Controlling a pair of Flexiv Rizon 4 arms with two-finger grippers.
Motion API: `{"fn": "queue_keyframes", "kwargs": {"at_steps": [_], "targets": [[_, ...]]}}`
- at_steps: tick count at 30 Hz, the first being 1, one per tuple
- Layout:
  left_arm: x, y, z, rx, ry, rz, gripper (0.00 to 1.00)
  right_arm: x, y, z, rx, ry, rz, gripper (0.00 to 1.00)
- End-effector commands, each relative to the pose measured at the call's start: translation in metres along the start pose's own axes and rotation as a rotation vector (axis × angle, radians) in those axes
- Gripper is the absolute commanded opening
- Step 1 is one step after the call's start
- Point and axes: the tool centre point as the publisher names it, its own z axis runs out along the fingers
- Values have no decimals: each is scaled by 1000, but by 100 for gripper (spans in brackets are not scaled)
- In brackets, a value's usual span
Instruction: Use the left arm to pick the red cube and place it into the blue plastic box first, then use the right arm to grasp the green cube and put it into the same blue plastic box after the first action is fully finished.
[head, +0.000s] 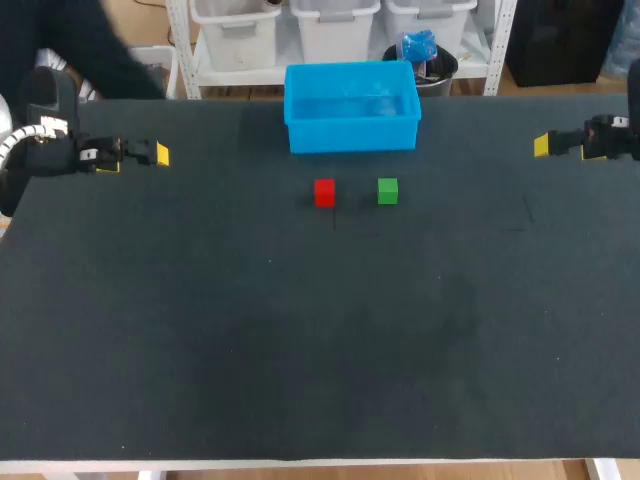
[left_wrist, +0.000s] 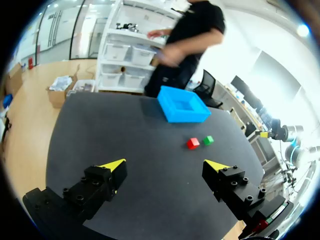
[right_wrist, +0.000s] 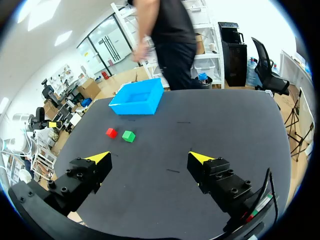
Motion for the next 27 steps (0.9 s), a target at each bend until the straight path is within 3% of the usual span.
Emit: {"fn": "queue_keyframes", "kwargs": {"at_steps": [1, 22, 27], "targets": [[0, -1, 0, -4, 3, -1, 100, 0, 0, 1, 3, 1, 0, 100], [0, -1, 0, -4, 3, -1, 100, 0, 0, 1, 3, 1, 0, 100], [-8, -17, 27, -153, 73, -31, 100, 0, 0, 1, 3, 1, 0, 100]]}}
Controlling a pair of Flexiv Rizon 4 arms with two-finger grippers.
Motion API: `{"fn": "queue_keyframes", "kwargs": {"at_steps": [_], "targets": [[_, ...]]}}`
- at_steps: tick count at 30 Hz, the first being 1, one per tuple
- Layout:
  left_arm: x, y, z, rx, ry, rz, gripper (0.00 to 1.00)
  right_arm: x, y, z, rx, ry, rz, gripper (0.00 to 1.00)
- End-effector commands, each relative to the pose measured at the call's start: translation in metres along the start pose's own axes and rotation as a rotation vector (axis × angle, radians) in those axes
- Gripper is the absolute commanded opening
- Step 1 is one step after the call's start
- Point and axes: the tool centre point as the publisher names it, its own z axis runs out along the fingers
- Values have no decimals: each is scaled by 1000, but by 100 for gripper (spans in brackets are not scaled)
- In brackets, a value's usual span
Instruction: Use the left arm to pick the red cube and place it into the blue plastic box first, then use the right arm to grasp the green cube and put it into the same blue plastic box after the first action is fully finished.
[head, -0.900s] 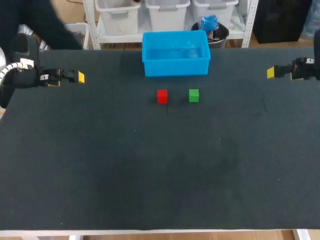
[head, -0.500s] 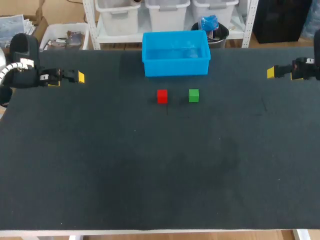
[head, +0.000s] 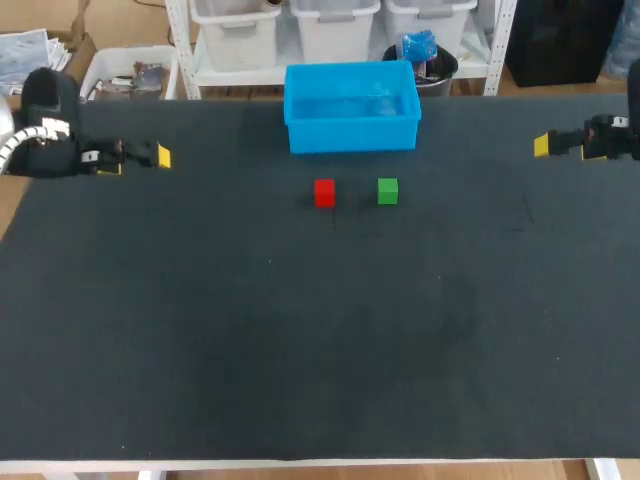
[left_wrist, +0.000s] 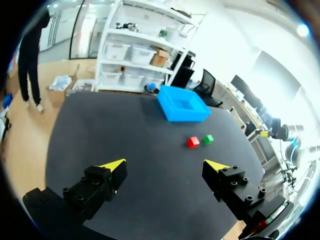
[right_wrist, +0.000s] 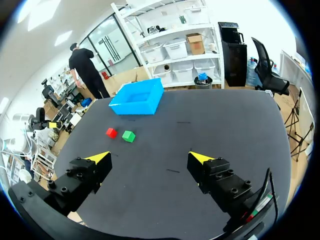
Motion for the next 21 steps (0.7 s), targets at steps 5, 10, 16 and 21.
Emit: {"fn": "queue_keyframes", "kwargs": {"at_steps": [5, 10, 16, 21], "targets": [[-21, -35, 46, -275, 97, -34, 100, 0, 0, 1, 3, 1, 0, 100], [-26, -50, 59, -316, 123, -10, 100, 0, 0, 1, 3, 1, 0, 100], [-26, -50, 59, -316, 123, -10, 100, 0, 0, 1, 3, 1, 0, 100], [-26, -50, 59, -316, 123, -10, 100, 0, 0, 1, 3, 1, 0, 100]]}}
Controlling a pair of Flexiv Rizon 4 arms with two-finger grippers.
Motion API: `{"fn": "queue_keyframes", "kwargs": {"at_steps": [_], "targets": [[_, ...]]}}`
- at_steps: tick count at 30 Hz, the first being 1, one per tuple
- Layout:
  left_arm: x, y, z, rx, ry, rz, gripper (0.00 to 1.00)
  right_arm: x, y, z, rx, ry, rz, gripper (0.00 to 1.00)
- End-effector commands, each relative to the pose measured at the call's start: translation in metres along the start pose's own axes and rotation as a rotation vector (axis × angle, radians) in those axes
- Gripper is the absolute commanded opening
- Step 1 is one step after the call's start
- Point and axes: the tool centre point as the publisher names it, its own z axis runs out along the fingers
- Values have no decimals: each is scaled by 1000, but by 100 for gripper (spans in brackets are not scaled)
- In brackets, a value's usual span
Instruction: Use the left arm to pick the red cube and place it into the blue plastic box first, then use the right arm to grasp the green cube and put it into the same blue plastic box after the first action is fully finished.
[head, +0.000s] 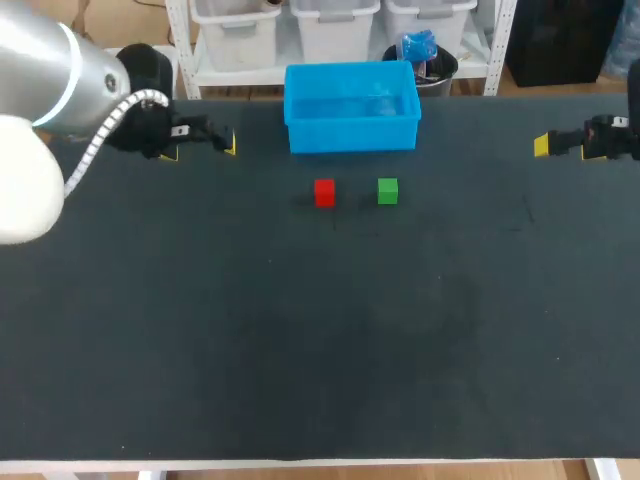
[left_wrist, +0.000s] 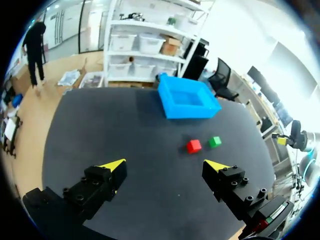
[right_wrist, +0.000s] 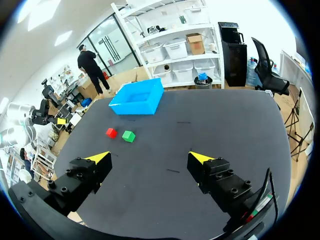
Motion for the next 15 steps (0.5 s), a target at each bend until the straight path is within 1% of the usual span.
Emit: {"fn": "queue_keyframes", "kwargs": {"at_steps": [1, 8, 10, 12, 13, 15], "targets": [[-3, -3, 0, -146, 14, -1, 100, 0, 0, 1, 3, 1, 0, 100], [-3, -3, 0, -146, 14, -1, 100, 0, 0, 1, 3, 1, 0, 100], [-3, -12, 15, -184, 67, -14, 100, 0, 0, 1, 3, 1, 0, 100], [-5, -23, 28, -181, 78, -10, 100, 0, 0, 1, 3, 1, 0, 100], [-6, -28, 34, -197, 94, -6, 100, 0, 0, 1, 3, 1, 0, 100], [-9, -40, 46, -201, 103, 23, 100, 0, 0, 1, 3, 1, 0, 100]]}}
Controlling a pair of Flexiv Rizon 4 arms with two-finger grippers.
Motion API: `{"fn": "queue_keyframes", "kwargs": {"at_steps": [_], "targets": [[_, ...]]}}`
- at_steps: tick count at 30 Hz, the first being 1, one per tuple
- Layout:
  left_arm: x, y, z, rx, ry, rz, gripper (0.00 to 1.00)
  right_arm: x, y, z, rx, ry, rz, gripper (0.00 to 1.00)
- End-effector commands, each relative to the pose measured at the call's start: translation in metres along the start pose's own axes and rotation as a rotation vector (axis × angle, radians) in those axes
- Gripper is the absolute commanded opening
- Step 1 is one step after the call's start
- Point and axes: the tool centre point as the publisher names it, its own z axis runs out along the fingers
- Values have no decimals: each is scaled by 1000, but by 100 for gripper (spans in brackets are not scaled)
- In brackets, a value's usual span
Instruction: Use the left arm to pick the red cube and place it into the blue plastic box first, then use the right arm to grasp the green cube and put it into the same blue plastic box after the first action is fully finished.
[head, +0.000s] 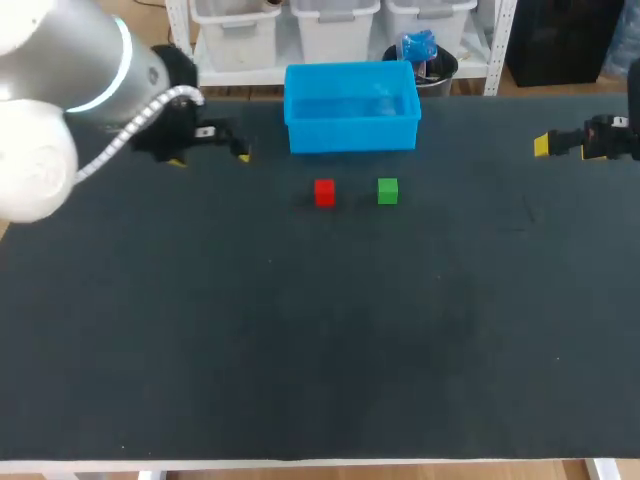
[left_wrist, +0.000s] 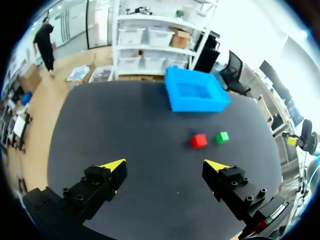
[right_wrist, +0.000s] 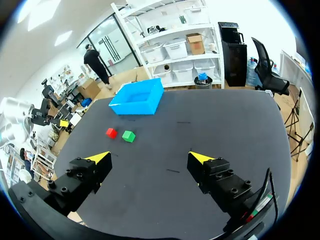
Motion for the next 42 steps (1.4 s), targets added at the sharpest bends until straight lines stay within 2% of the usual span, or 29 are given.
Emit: {"fn": "queue_keyframes", "kwargs": {"at_steps": [1, 6, 9, 15, 17, 18, 35, 42], "targets": [[-20, -28, 36, -112, 52, 26, 100, 0, 0, 1, 3, 1, 0, 100], [-27, -49, 57, -150, 107, 29, 100, 0, 0, 1, 3, 1, 0, 100], [-28, -56, 69, -189, 161, -10, 100, 0, 0, 1, 3, 1, 0, 100], [-28, -70, 85, -183, 225, -63, 100, 0, 0, 1, 3, 1, 0, 100], [-30, -75, 87, -179, 225, -66, 100, 0, 0, 1, 3, 1, 0, 100], [-31, -76, 86, -176, 194, -66, 100, 0, 0, 1, 3, 1, 0, 100], [-31, -76, 86, -176, 194, -66, 100, 0, 0, 1, 3, 1, 0, 100], [-28, -94, 102, -185, 222, -39, 100, 0, 0, 1, 3, 1, 0, 100]]}}
